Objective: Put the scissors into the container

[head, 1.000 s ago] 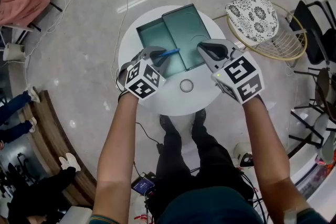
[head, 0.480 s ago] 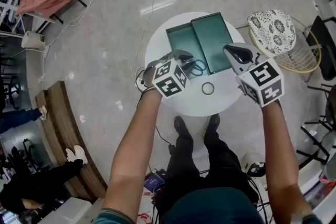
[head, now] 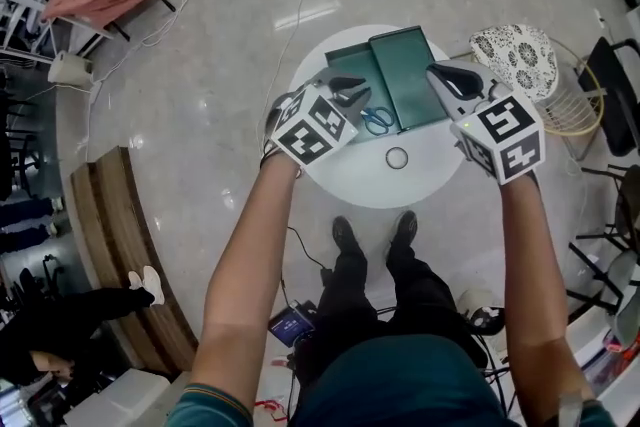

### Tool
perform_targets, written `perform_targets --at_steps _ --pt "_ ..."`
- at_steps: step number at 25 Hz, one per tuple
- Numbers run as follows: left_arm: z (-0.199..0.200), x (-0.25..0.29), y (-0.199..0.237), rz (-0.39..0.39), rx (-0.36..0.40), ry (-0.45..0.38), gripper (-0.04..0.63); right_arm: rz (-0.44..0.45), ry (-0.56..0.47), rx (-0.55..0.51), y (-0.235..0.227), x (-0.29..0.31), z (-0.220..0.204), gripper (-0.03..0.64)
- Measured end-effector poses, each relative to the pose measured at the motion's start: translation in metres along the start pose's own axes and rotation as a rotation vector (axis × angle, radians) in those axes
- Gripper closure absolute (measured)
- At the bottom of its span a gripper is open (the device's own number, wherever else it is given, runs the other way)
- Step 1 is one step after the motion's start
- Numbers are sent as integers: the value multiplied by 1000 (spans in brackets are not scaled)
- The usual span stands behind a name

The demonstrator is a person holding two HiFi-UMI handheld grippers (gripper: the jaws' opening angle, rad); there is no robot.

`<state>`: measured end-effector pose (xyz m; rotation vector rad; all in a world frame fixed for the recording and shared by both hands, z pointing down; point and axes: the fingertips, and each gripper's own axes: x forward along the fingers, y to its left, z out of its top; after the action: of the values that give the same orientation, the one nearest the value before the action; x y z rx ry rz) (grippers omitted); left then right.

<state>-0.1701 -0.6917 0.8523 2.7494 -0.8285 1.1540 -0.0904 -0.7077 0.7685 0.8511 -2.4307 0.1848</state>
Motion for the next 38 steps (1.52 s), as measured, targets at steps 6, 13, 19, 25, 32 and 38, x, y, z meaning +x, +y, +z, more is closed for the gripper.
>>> perform_targets --at_steps 6,13,19,25,32,38 --pt "58 -84 -3 51 -51 -91 534 -21 -36 -64 32 -48 51 577" --pt "132 -200 -15 126 -77 -165 535 -55 -112 -120 62 -124 123 578" --pt "190 -297 -36 213 -53 -193 535 -69 -191 -169 86 -201 189 578" --pt "232 -386 -67 305 9 -207 538 -84 -257 -218 116 -275 245 578" --pt "266 -461 -113 407 58 -273 541 -105 -325 -281 151 -351 273 578" --pt "284 -511 -135 467 79 -295 543 -111 -375 -346 173 -394 298 578"
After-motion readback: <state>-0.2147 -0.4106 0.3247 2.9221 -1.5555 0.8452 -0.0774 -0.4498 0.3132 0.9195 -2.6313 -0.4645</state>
